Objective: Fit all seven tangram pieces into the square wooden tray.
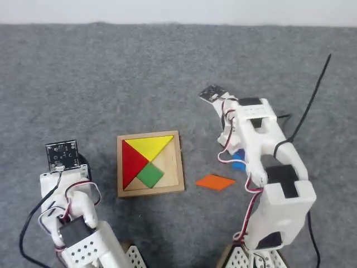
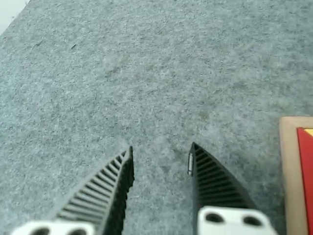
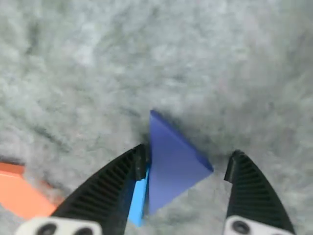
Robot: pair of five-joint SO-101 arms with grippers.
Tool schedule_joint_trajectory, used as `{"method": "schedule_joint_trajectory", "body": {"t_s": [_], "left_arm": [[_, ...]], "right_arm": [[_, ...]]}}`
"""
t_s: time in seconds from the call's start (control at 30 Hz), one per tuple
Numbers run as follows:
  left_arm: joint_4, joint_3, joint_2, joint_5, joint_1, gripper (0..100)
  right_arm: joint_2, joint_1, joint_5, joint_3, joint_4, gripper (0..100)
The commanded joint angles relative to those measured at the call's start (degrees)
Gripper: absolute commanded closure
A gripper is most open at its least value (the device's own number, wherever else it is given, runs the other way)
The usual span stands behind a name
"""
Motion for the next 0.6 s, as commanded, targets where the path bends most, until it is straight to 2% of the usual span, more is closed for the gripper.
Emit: {"method": "schedule_joint_trajectory", "body": {"t_s": [0.0,0.4,0.57], "left_arm": [[0.4,-0.7,-1.3,-0.6,0.4,82],[0.4,-0.7,-1.3,-0.6,0.4,82],[0.4,-0.7,-1.3,-0.6,0.4,82]], "right_arm": [[1.3,2.0,0.9,-4.4,1.1,72.4],[5.3,2.0,0.9,-8.4,3.6,72.7],[5.3,2.2,0.5,-8.5,3.6,86.0]]}}
